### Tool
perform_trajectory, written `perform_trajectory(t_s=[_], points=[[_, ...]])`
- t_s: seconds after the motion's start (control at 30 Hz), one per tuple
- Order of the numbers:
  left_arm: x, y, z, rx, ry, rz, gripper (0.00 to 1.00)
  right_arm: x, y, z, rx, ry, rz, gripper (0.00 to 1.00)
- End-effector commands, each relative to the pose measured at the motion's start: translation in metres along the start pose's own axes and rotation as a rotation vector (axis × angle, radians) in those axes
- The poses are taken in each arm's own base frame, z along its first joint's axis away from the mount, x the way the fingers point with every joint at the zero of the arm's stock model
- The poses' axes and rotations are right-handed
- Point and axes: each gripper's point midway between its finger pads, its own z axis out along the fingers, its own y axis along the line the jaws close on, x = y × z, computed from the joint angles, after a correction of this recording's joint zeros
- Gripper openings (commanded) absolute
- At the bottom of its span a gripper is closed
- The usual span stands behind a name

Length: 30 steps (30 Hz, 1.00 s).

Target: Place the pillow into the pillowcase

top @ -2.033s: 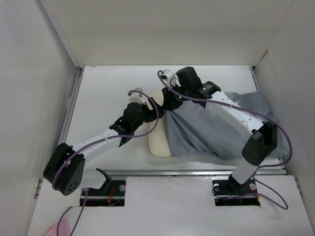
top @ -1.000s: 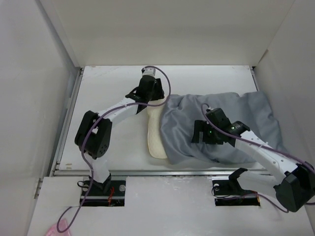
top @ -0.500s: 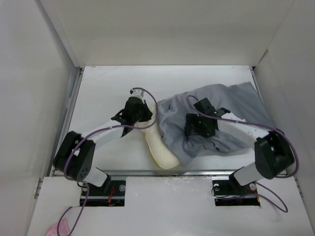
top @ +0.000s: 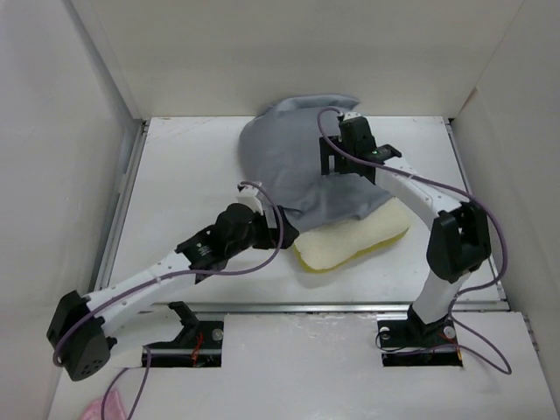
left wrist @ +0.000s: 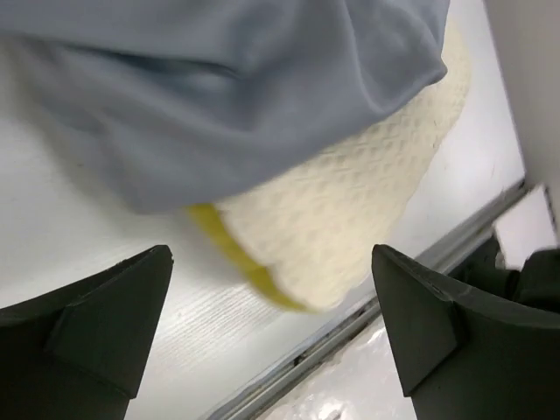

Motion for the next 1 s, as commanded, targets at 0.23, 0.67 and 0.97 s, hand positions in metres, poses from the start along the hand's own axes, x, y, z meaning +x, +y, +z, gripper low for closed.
perform_trajectory(t_s=[0.23, 0.67, 0.97], points=[[-0.095, 0.07, -0.082, -0.402, -0.409, -0.148, 1.0, 0.018, 0.034, -0.111, -0.05, -0.131, -0.14, 0.99], [0.006, 0.032, -0.008, -0.053, -0.062, 0.038, 1.0, 0.194, 0.044, -0.173, -0.236, 0.22, -0.08, 0.99], [0.037, 0.023, 0.05, -0.112, 0.039, 0.162, 0.97, 0.192, 0.031, -0.134, -0.045, 0.195, -0.038, 0.99]])
